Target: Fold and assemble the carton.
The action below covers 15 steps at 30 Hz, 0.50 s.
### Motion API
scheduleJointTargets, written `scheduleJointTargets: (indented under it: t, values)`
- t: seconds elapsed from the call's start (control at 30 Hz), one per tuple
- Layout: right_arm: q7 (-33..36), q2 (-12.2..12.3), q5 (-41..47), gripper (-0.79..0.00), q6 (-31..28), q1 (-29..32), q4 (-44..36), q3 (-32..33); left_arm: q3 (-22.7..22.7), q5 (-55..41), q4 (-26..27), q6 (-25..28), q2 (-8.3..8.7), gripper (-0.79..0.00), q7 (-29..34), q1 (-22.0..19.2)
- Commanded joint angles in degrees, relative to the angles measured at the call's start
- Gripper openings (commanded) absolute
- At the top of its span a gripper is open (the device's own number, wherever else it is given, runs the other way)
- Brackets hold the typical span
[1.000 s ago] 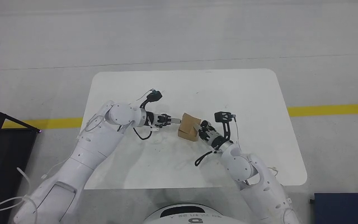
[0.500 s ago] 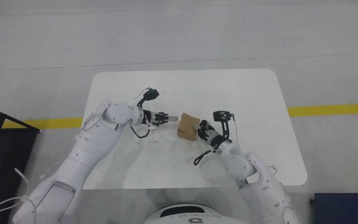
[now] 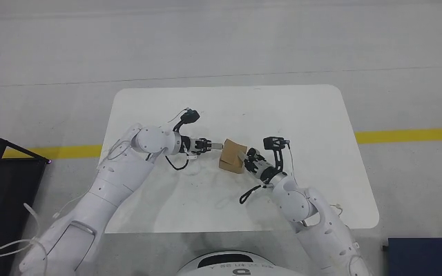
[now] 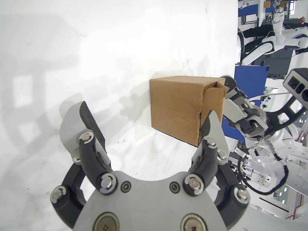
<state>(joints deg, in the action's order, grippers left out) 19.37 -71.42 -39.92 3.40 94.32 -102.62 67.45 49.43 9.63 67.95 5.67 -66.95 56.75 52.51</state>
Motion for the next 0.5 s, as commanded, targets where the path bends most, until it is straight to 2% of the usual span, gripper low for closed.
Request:
scheduleJointTargets:
  t: [0.0,0.47]
  values:
    - [-0.1,0.0,-0.1,-0.499,-0.1,0.0,-0.1,-0.1,-0.4,-0.2,-0.3,0.0,-0.22,0.0,-0.1,-0.2]
    - [-0.4,0.1,-0.3,-0.493,-0.2,0.4,-0.4,-0.2,0.0,1.3,-1.2,-0.3,-0.23,0.0,-0.3,-0.9]
